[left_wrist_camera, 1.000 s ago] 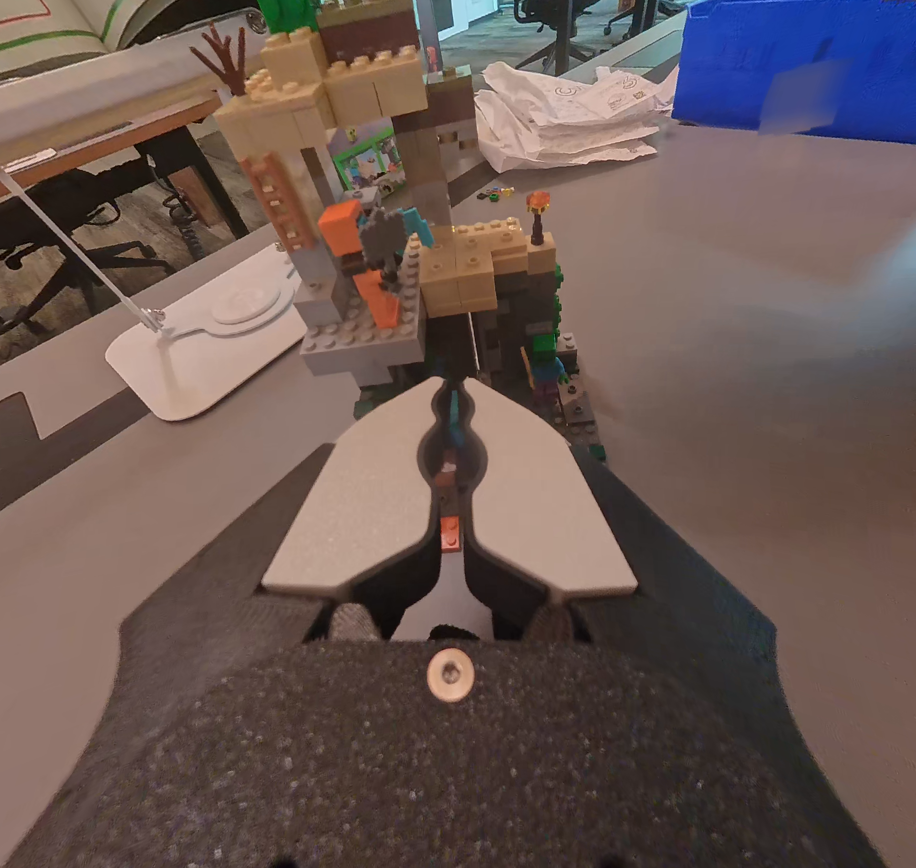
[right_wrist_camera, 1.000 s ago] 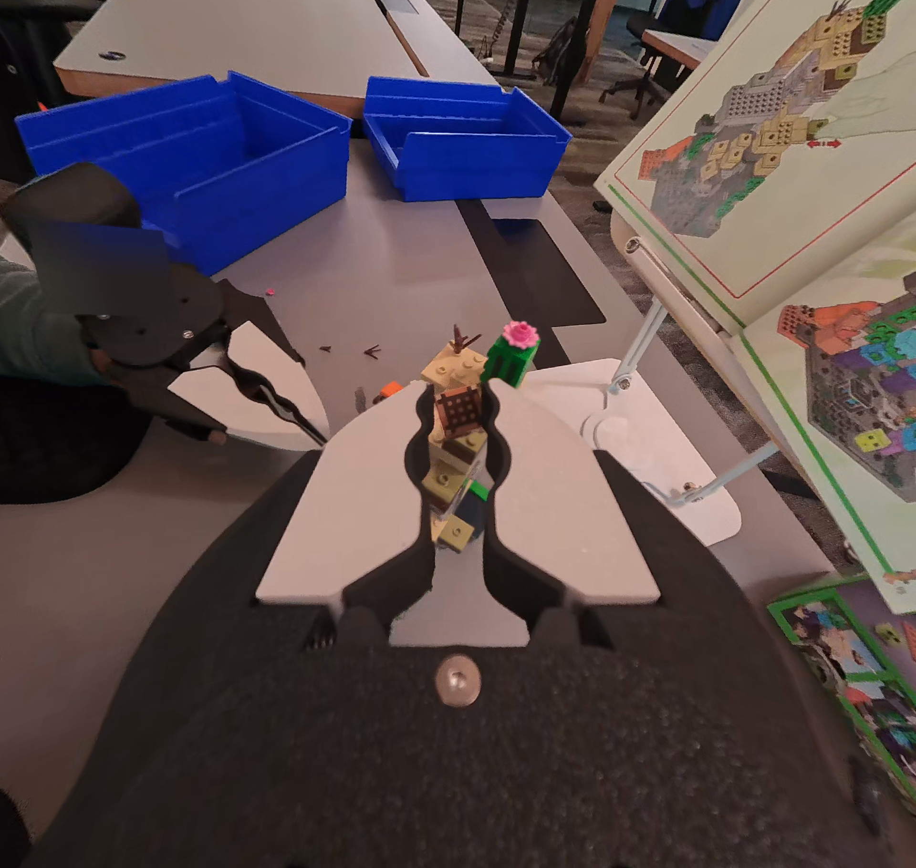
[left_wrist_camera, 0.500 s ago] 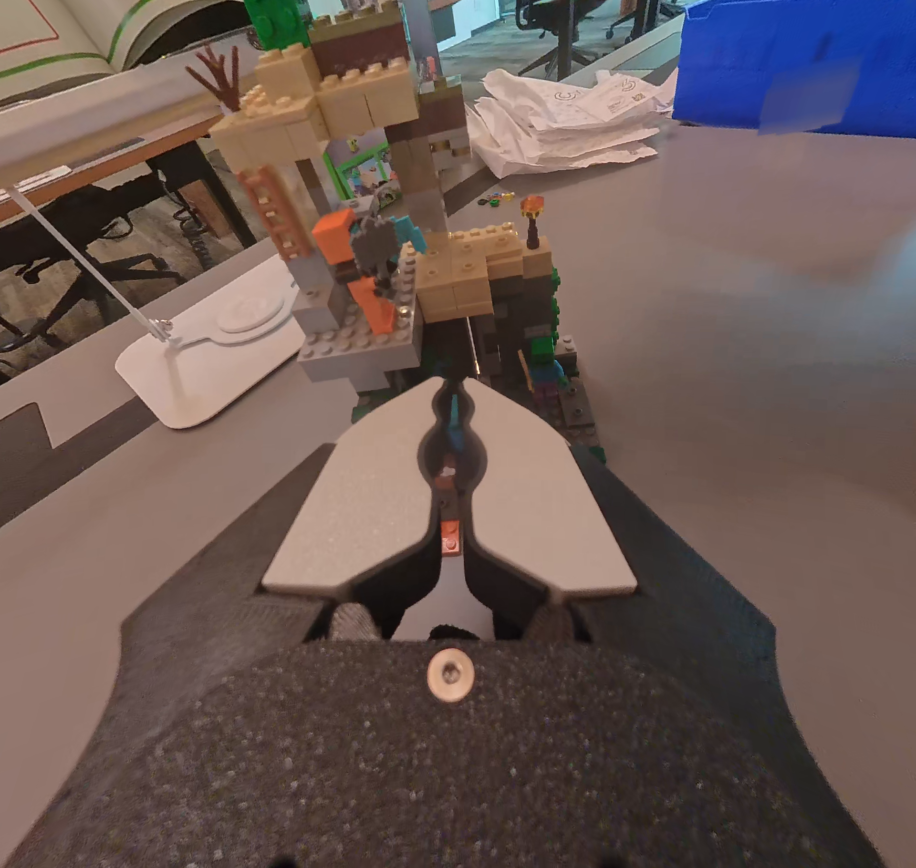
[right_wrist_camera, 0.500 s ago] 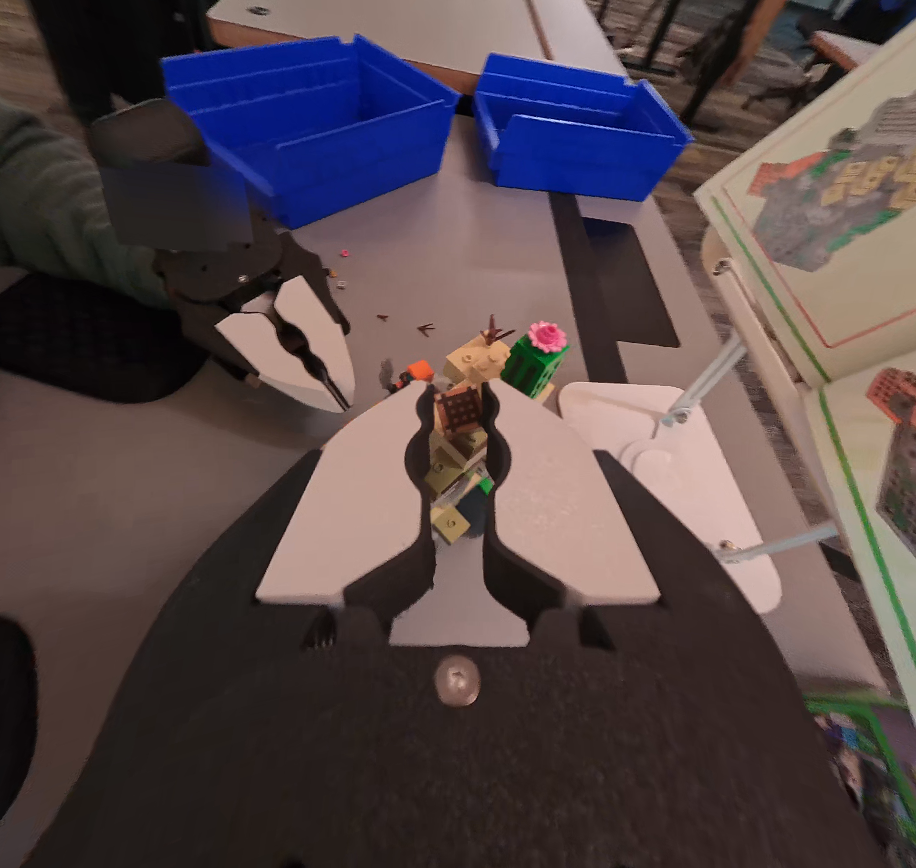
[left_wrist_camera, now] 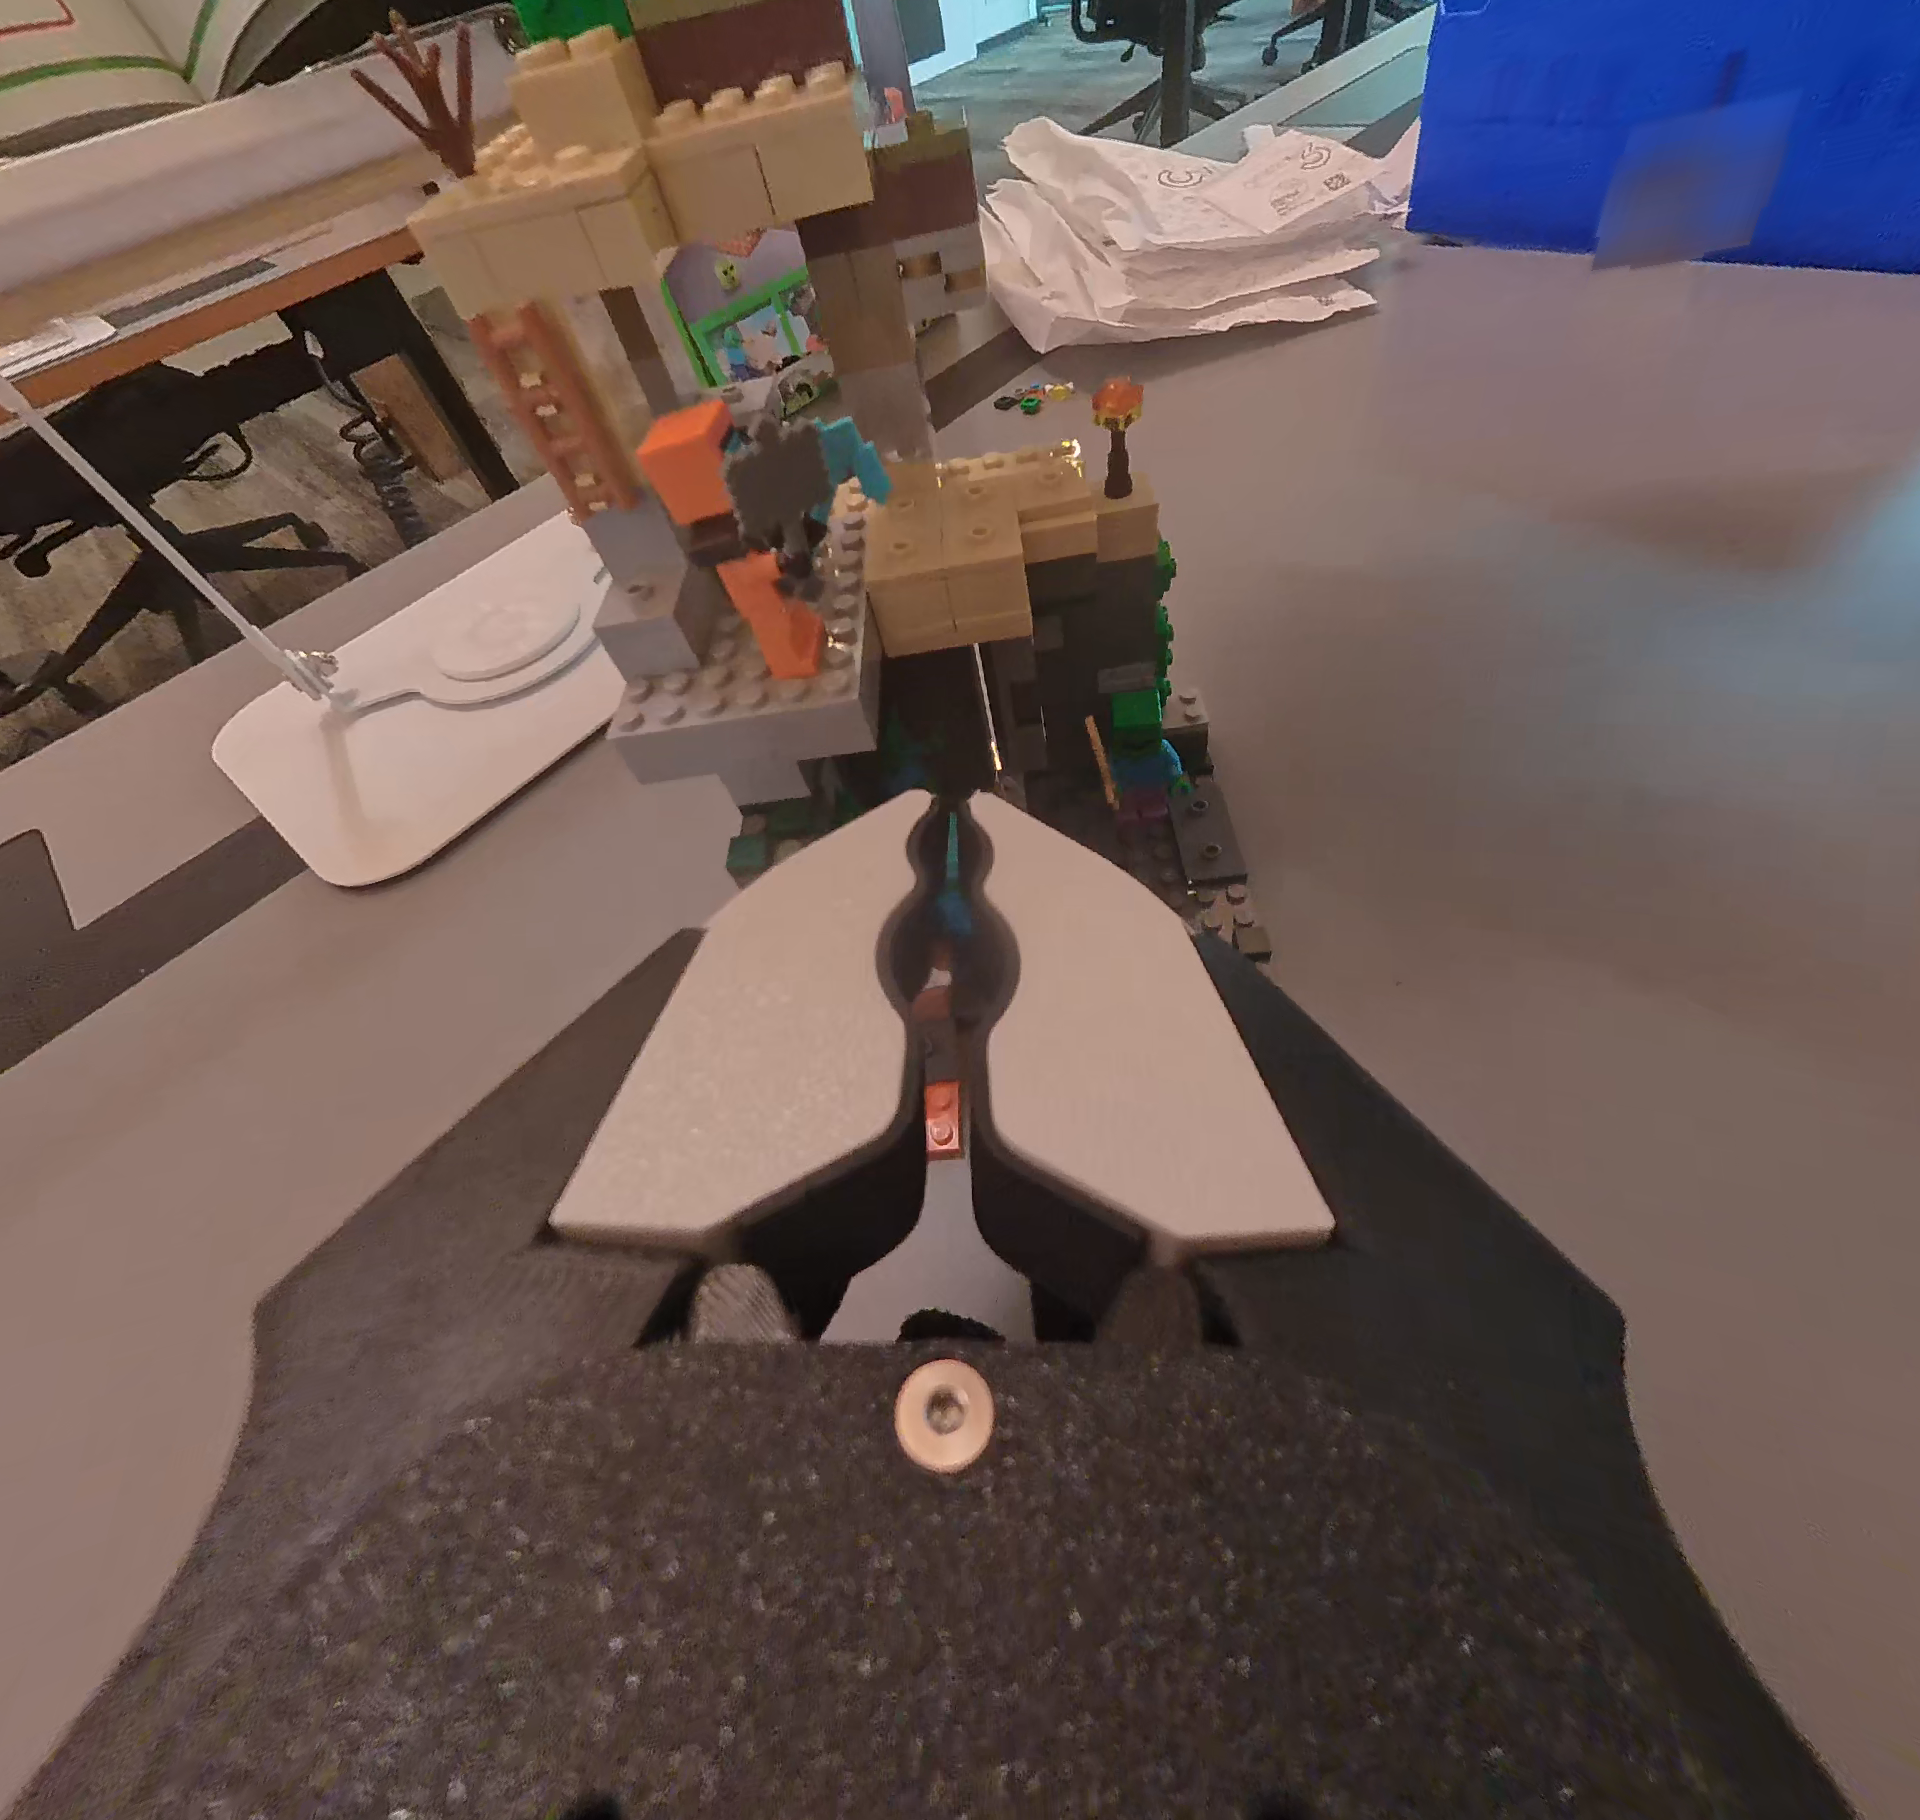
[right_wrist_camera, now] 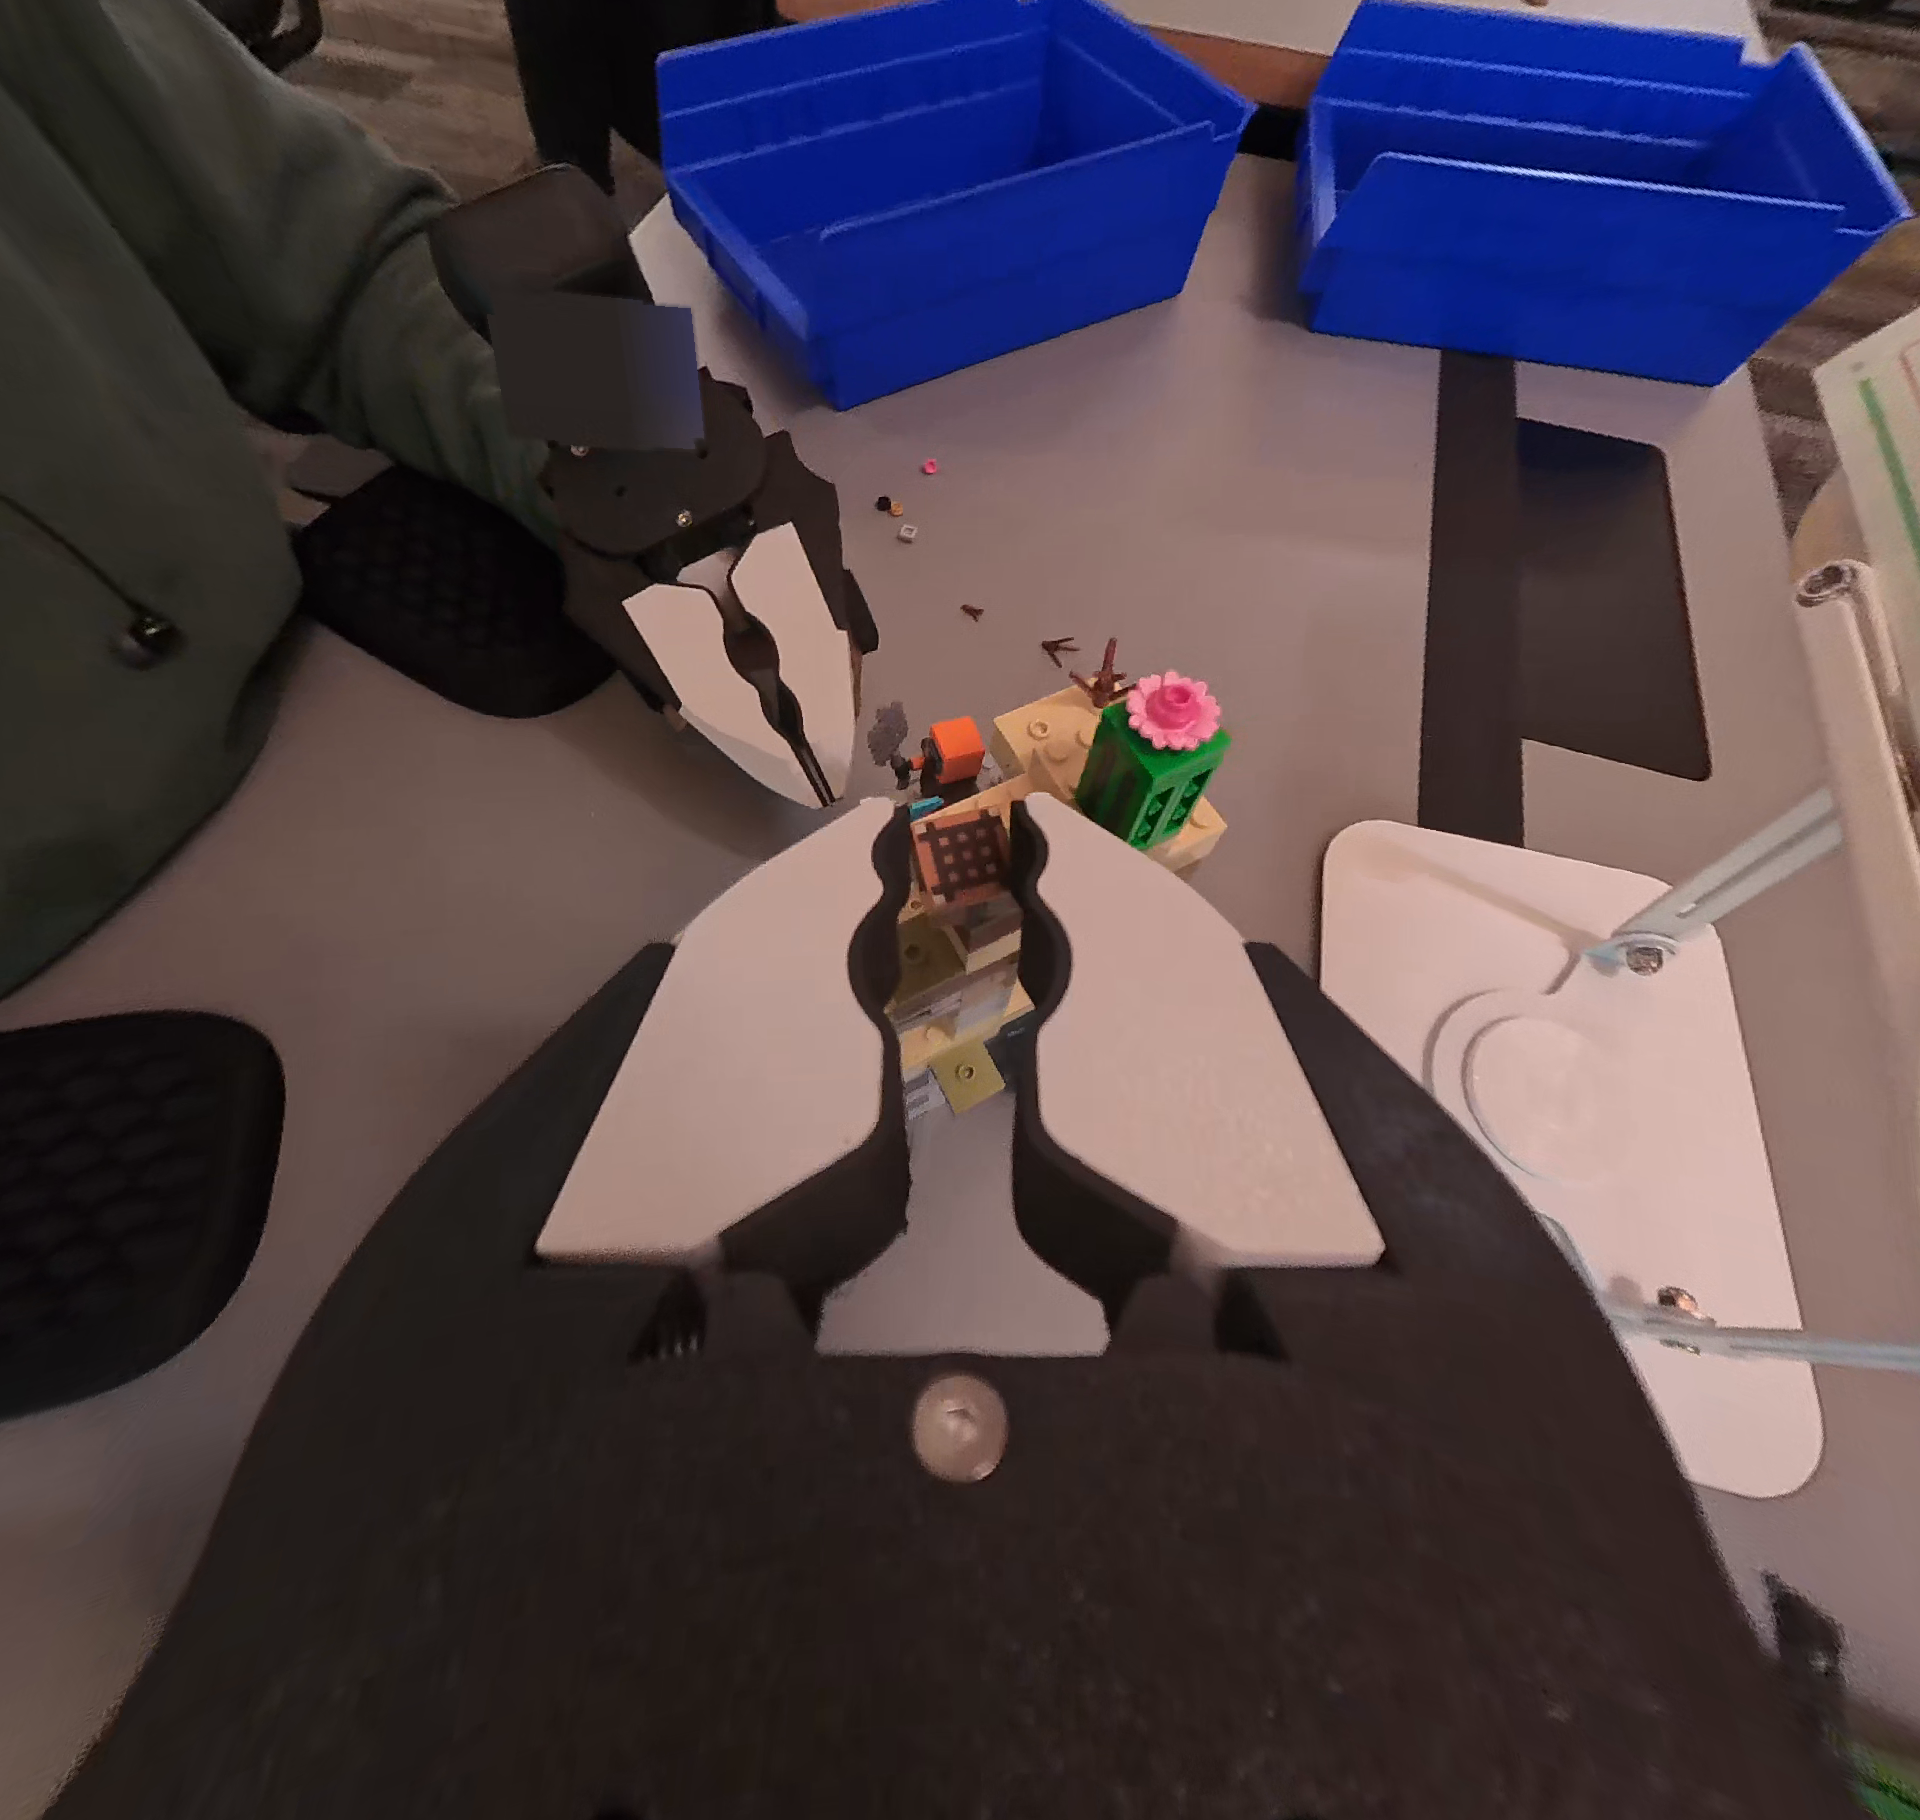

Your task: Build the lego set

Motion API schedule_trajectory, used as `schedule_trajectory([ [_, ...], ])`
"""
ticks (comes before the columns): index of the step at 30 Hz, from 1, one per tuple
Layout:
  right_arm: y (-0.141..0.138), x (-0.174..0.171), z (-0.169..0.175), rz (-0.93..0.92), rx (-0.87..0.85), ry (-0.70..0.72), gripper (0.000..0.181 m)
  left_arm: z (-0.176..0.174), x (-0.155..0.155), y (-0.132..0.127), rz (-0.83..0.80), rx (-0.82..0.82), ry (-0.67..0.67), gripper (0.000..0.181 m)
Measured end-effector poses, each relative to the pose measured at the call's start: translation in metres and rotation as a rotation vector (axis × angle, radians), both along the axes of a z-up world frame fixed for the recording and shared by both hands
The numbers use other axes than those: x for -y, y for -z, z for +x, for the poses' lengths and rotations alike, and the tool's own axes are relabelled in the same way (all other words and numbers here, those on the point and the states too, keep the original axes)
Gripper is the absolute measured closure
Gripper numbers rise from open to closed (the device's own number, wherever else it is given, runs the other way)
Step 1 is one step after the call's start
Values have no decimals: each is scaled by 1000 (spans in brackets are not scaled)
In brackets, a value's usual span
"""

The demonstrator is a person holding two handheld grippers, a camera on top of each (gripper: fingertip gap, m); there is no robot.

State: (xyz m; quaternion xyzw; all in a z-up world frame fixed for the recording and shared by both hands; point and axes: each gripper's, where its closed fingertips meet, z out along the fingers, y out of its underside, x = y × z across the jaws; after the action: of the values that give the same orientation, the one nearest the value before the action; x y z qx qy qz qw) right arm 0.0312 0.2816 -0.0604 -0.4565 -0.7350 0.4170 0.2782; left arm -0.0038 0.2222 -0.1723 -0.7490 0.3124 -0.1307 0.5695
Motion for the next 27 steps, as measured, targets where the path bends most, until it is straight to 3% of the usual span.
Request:
schedule_trajectory([
  [27,2,1,-2,-8,17,-209,164,3,0,2,-13,11,12,180],
])
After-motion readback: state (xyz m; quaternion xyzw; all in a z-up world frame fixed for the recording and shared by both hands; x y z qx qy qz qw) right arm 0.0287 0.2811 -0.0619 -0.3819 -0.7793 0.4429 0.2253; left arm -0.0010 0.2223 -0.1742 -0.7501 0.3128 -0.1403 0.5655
